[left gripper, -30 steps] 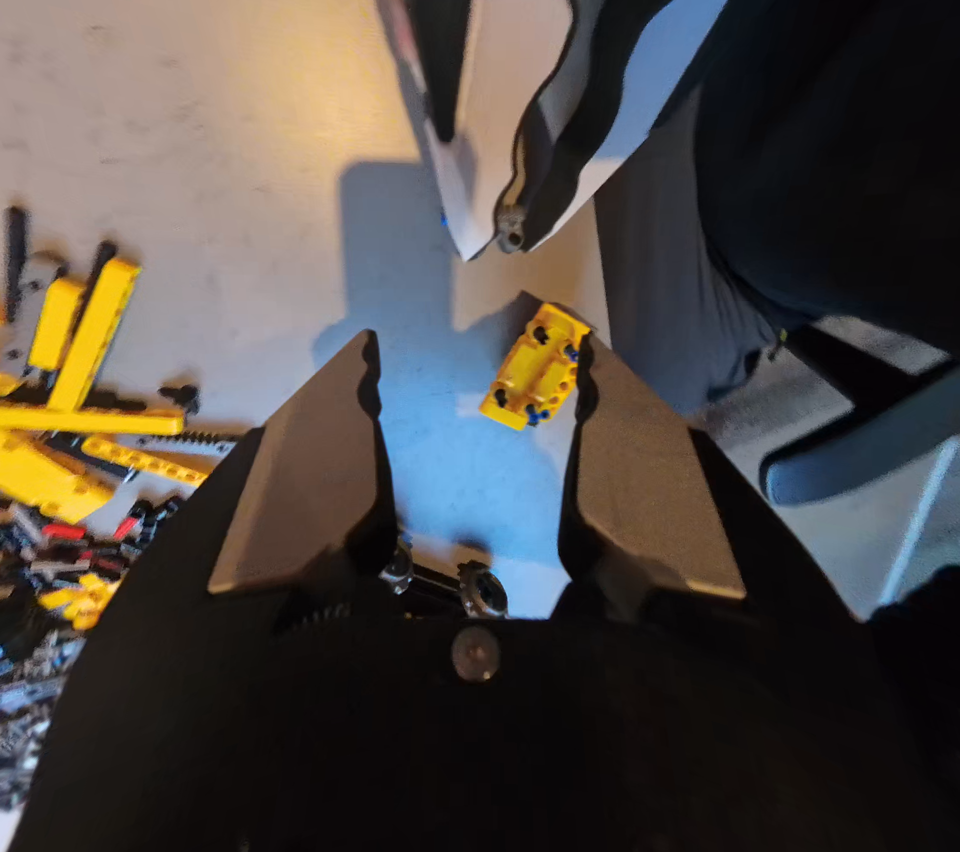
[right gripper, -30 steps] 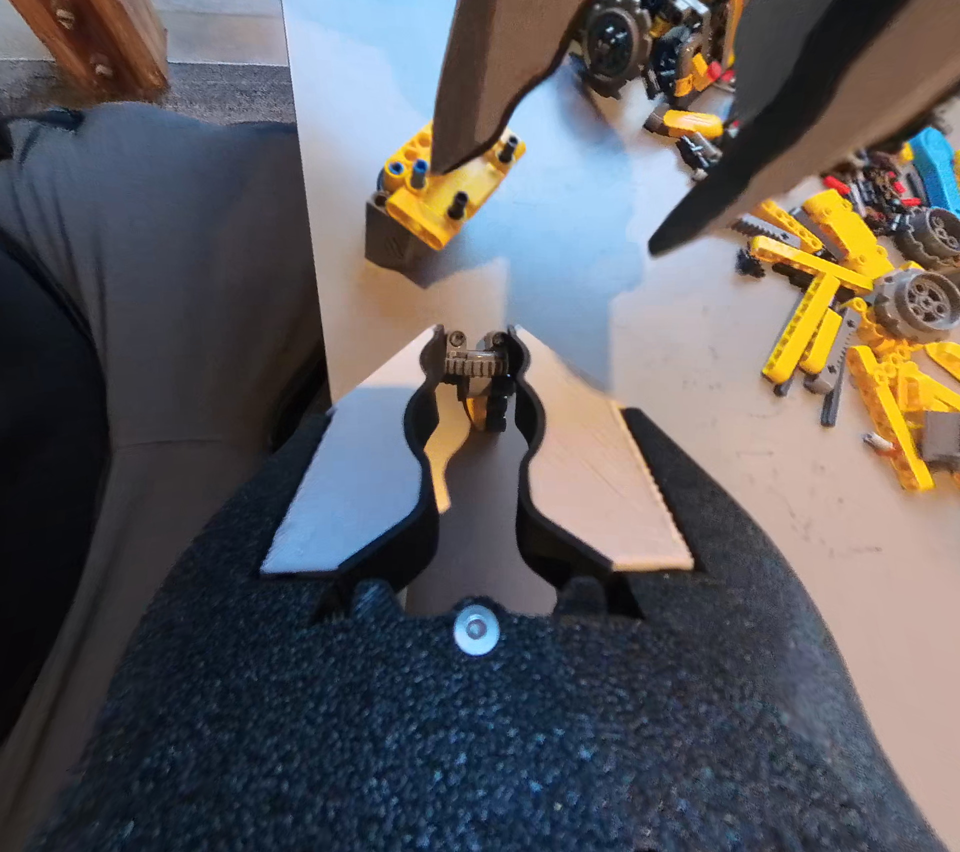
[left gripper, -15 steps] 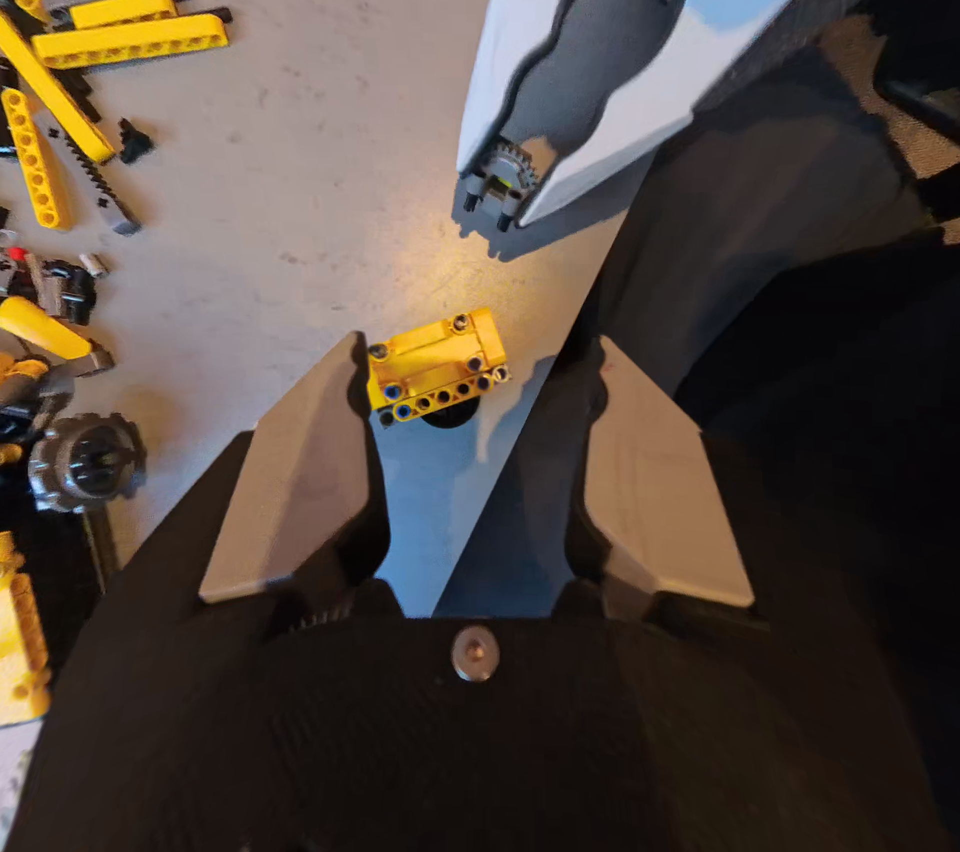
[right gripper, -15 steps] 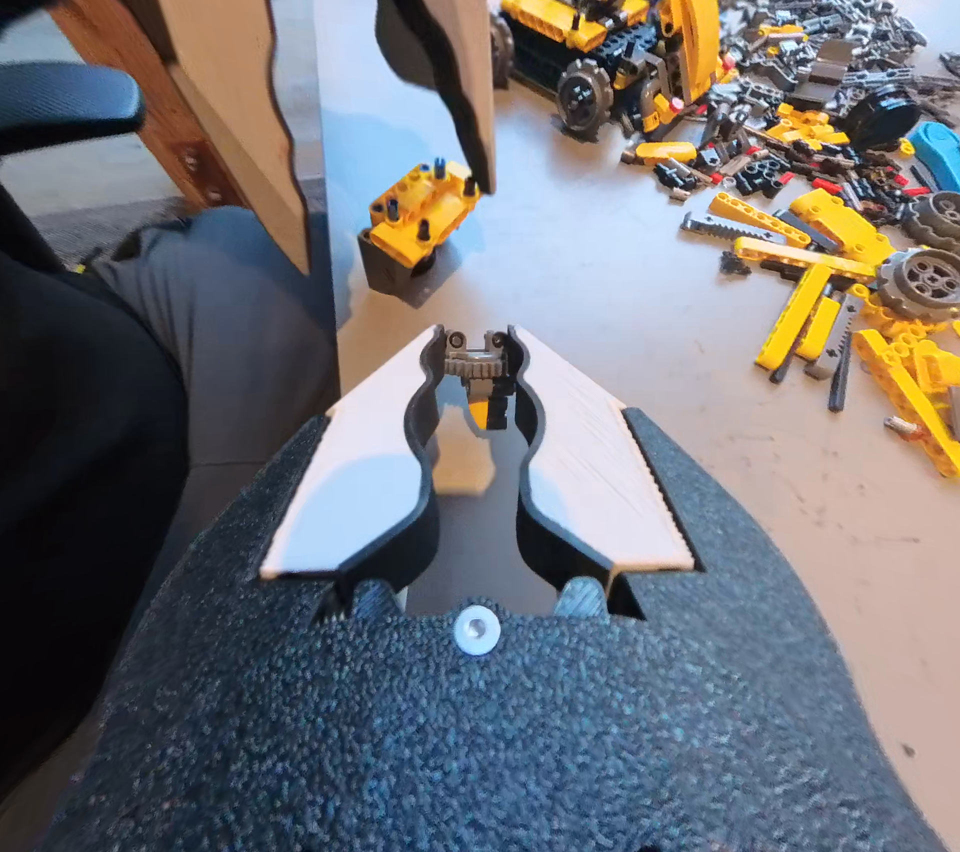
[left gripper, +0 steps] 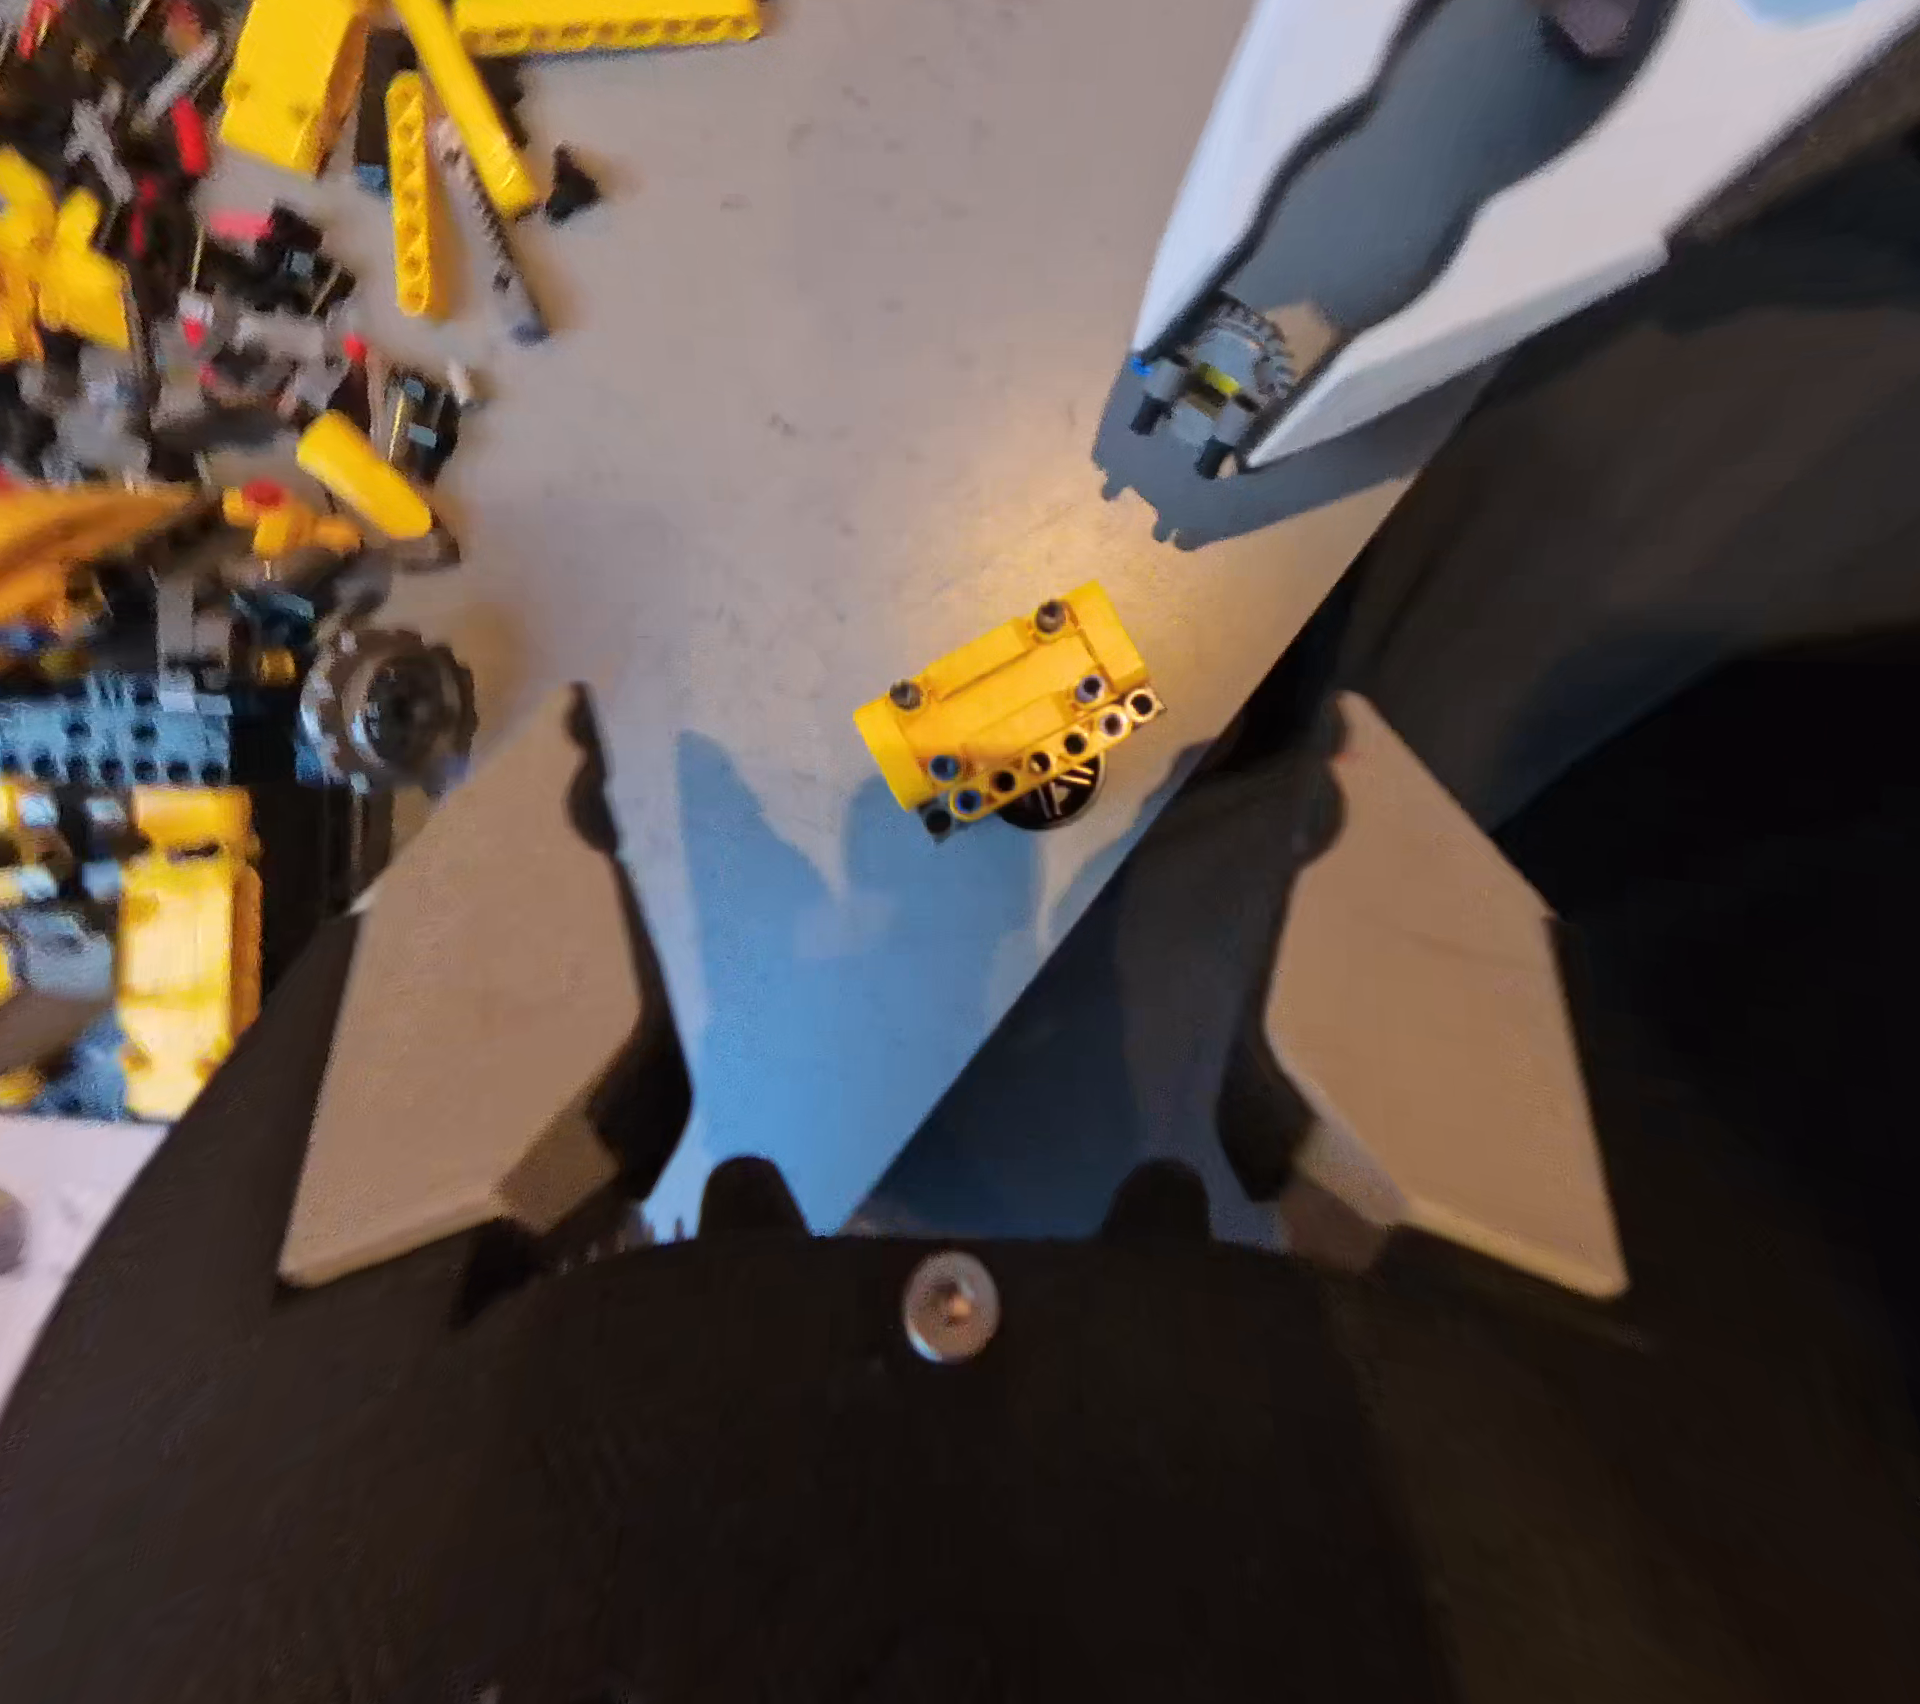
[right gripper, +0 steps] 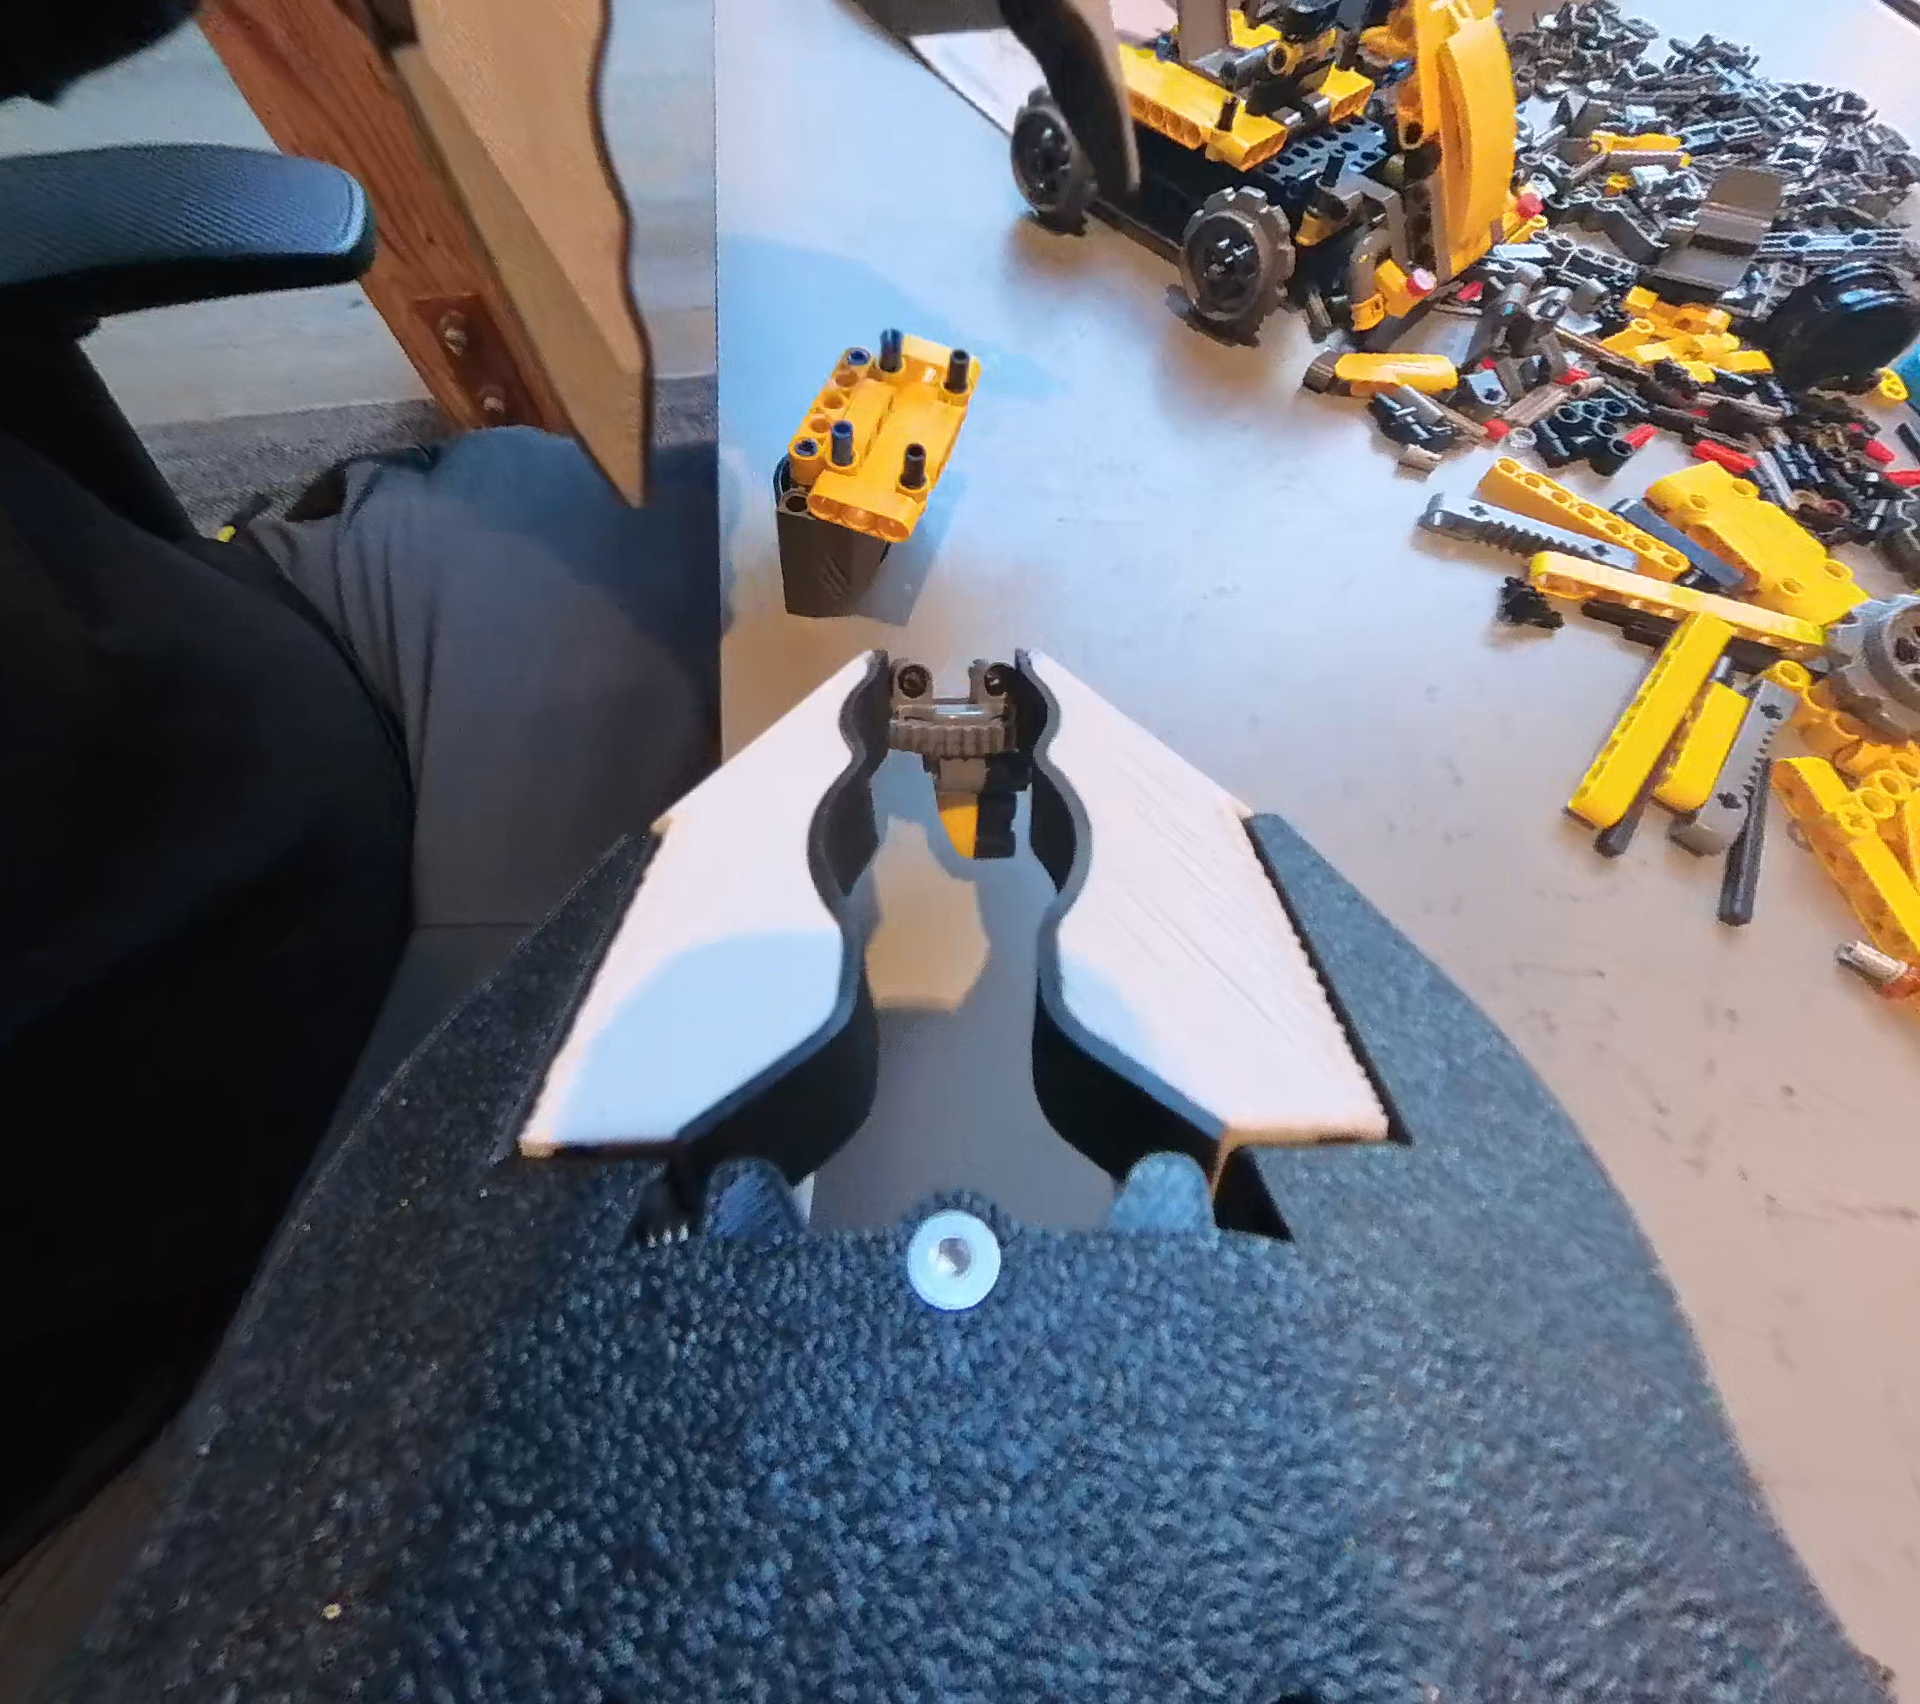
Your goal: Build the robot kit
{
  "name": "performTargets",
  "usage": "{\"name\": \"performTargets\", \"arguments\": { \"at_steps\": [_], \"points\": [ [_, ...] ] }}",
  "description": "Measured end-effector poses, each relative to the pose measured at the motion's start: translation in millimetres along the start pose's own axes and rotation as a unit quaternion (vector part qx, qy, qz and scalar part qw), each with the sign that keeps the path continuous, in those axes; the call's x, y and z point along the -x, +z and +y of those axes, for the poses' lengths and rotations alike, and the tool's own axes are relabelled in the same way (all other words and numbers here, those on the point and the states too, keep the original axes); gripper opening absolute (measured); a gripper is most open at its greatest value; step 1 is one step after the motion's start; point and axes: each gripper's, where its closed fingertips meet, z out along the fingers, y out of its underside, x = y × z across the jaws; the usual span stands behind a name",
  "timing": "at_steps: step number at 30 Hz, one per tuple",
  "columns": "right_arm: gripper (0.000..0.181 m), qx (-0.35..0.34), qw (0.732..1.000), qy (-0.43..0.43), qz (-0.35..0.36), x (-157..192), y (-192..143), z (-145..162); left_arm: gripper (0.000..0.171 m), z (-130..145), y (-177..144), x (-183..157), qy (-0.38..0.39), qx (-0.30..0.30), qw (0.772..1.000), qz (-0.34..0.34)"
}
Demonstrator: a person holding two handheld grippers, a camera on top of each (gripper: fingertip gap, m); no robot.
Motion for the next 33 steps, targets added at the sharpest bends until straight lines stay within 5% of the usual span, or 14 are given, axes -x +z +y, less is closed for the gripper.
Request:
{"name": "performTargets", "arguments": {
  "at_steps": [3, 6, 16, 21, 26, 33],
  "points": [
    [0.023, 0.012, 1.000, -0.011, 0.010, 1.2, 2.4, 2.5, 0.136, 1.2, -4.7, -7.3, -0.078, -0.057, 0.995, 0.009],
    [0.023, 0.000, 1.000, 0.021, 0.005, 1.6, 4.5, -3.7, 0.113, -3.8, -3.9, -10.3, -0.107, -0.107, 0.988, 0.017],
    [0.023, -0.007, 0.999, 0.042, 0.012, 2.9, 4.3, -5.7, 0.071, 13.3, 27.3, -18.9, -0.058, -0.026, 0.998, 0.011],
    [0.023, -0.012, 0.999, 0.040, 0.008, 5.2, 3.2, -6.8, 0.069, 9.7, 30.6, -28.7, 0.065, -0.009, 0.993, 0.100],
    [0.023, -0.006, 0.999, 0.048, -0.002, 9.6, 3.4, -4.7, 0.068, 21.7, 44.5, -26.5, 0.234, 0.025, 0.952, 0.197],
    [0.023, 0.001, 0.998, 0.058, -0.007, 10.7, 4.4, -1.9, 0.068, 21.7, 42.5, -25.7, 0.255, 0.011, 0.942, 0.216]
  ]
}}
